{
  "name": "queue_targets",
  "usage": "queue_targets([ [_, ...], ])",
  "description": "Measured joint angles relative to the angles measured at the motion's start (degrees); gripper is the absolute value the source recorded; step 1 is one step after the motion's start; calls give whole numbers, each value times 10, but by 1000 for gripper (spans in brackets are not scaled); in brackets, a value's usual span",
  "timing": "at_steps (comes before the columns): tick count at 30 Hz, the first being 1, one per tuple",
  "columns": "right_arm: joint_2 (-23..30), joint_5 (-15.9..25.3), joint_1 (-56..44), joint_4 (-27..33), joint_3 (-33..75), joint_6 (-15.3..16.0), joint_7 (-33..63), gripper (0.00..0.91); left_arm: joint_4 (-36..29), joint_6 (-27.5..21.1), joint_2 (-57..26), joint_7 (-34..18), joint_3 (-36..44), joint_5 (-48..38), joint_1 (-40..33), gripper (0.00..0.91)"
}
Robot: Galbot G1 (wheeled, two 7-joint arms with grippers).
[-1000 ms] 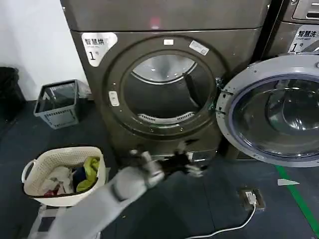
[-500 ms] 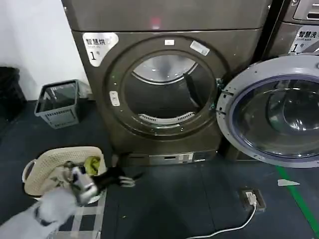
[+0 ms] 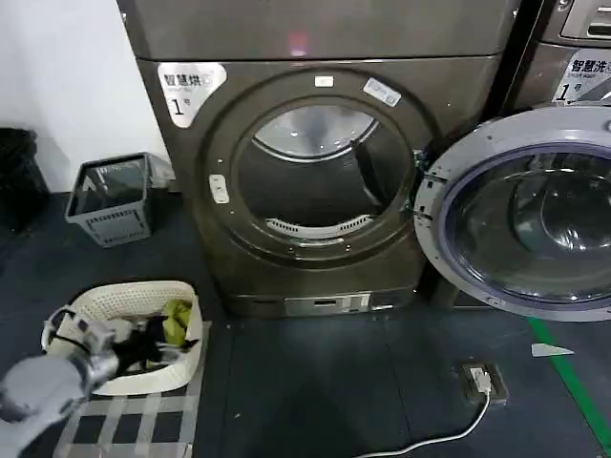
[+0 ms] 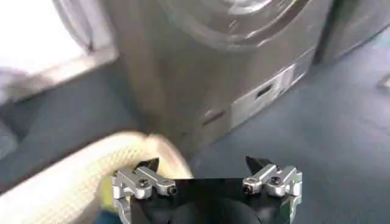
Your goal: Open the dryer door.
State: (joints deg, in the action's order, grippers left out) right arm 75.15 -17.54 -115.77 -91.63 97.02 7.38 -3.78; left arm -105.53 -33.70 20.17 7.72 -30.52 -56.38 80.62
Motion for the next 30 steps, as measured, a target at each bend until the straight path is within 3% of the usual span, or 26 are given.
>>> queue_targets([
  [5,0,-3,0,-3,-1,-2,-3,907,19,-86,-5,-16,-24,-53,-1,907],
  [30,8,-17,-3,-16,-3,-3,-13,907,44,-85,-20,-46,-28,-52,9,907],
])
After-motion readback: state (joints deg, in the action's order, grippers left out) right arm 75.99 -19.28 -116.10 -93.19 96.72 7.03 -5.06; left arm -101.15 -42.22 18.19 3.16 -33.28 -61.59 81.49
